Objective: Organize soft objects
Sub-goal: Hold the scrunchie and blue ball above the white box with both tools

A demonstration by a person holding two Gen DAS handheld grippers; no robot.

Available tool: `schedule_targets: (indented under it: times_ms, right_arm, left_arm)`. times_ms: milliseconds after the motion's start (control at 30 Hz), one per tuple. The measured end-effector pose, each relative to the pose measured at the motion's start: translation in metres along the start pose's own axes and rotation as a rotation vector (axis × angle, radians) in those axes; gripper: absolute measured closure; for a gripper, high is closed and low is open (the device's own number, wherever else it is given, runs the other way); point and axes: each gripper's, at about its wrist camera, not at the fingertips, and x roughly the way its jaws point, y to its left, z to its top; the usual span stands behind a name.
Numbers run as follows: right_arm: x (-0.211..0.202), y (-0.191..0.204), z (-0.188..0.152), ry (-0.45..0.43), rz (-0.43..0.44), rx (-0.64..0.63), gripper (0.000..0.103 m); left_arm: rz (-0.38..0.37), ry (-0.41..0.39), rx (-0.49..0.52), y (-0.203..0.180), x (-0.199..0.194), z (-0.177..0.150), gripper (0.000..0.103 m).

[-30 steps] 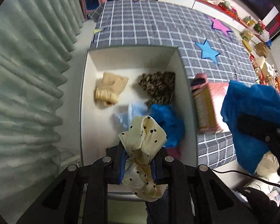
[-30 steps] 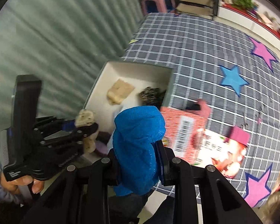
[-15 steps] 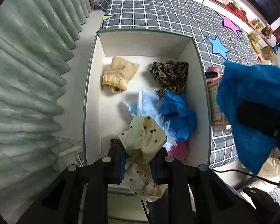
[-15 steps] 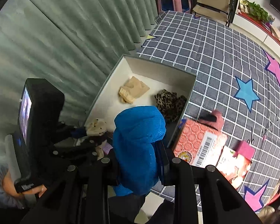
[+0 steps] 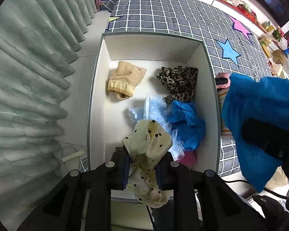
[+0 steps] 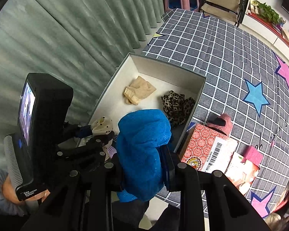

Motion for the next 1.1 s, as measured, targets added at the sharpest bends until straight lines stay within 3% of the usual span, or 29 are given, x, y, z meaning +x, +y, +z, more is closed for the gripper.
schedule_targets:
  times_ms: [1100]
  right_arm:
    - [0.0058,-0.0024,0.0037,0.014,-0.003,0.013,0.073]
  left_arm:
    - [0.011,-0.002,0.023,-0.0015,0.0031,0.0061,0.079]
